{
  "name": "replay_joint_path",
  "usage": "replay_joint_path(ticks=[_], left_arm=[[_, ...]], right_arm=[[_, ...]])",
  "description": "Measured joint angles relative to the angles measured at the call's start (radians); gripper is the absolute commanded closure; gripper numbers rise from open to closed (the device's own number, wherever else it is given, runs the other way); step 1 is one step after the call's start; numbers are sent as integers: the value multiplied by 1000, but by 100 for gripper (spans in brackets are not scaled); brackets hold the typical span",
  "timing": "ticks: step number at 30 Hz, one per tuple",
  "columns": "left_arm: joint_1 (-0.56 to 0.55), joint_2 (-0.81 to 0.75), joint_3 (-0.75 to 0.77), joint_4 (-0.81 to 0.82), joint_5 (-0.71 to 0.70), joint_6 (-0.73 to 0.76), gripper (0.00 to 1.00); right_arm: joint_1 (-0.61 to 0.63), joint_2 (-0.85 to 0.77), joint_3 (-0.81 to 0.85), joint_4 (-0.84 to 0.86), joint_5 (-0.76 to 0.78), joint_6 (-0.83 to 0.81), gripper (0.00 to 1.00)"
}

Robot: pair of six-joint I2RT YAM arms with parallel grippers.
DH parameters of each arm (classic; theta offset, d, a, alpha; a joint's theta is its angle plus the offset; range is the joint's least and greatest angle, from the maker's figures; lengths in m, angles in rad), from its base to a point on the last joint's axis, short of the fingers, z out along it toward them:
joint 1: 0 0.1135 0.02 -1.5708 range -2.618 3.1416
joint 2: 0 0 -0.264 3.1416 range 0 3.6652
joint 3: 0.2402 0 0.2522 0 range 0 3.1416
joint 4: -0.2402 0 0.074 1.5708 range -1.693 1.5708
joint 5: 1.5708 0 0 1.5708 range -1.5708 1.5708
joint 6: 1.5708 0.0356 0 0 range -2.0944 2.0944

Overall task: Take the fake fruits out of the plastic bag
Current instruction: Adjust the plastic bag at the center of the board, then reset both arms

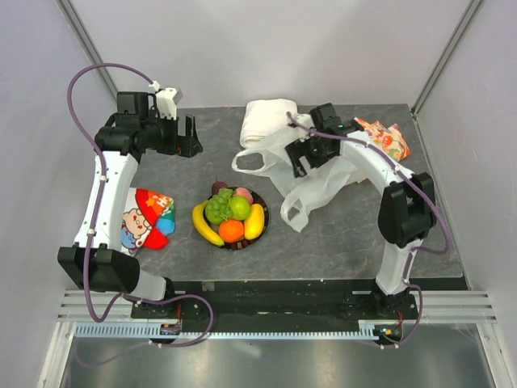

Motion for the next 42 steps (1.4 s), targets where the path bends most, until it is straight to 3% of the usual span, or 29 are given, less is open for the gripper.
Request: replay_joint_path(ticks=[8, 12, 23, 30, 42], left_arm=[[0, 0, -1, 7, -8, 0, 1], [0, 1, -8, 16, -8, 0, 1], [0, 36, -10, 20, -8, 0, 1], [0, 76, 20, 35, -16, -10, 1], [0, 84, 58, 46, -56, -9, 1]], right_arm=[[-264, 103, 135, 11, 147, 35, 2], [-251, 66, 140, 26, 118, 44, 2], [-170, -111, 203, -20, -185, 44, 2], [-175, -328, 192, 6, -16, 101, 2], [-176, -346, 108, 46, 178, 130, 2]])
